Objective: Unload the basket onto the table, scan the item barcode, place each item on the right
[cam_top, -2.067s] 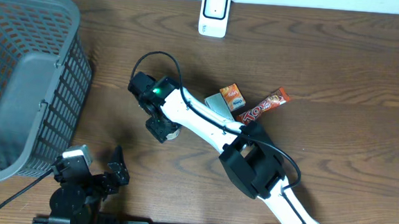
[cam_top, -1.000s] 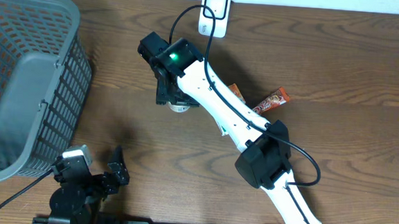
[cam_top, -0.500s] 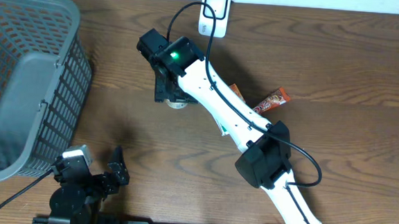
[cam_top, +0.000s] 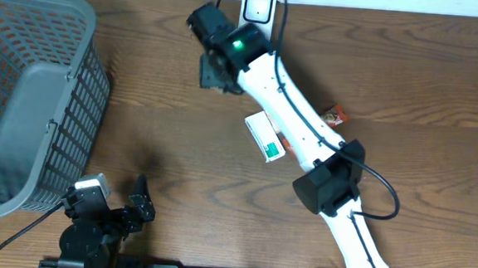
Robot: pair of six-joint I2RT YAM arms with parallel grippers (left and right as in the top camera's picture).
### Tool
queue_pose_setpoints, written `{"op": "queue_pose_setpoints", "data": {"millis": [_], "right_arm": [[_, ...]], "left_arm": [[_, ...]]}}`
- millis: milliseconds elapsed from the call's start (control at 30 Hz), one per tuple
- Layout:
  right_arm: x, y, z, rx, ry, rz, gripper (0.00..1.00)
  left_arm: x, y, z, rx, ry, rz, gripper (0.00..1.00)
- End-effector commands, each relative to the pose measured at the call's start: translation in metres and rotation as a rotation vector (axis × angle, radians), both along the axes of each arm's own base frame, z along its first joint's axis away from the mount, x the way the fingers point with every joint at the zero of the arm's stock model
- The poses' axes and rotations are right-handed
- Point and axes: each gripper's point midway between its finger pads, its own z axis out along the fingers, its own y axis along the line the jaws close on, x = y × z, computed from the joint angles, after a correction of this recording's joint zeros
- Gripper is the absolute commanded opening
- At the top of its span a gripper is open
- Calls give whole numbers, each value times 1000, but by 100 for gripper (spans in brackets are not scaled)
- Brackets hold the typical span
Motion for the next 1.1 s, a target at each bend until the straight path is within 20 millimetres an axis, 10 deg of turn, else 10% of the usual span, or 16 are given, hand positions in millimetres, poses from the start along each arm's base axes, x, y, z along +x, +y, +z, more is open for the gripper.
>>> {"op": "queue_pose_setpoints", "data": {"millis": [0, 367, 633, 1067], "right_arm": [[35, -20, 24, -57, -160, -16, 50], [142, -60, 77, -23, -558, -170, 51], [206, -79, 37, 30, -650, -166, 52], [234, -58, 15, 108, -754, -129, 53]], "left_arm": [[0, -3, -1, 9, 2, -22, 98], [0, -3, -1, 9, 2, -22, 98], [0, -3, -1, 9, 2, -22, 98], [0, -3, -1, 9, 2, -22, 98]]}}
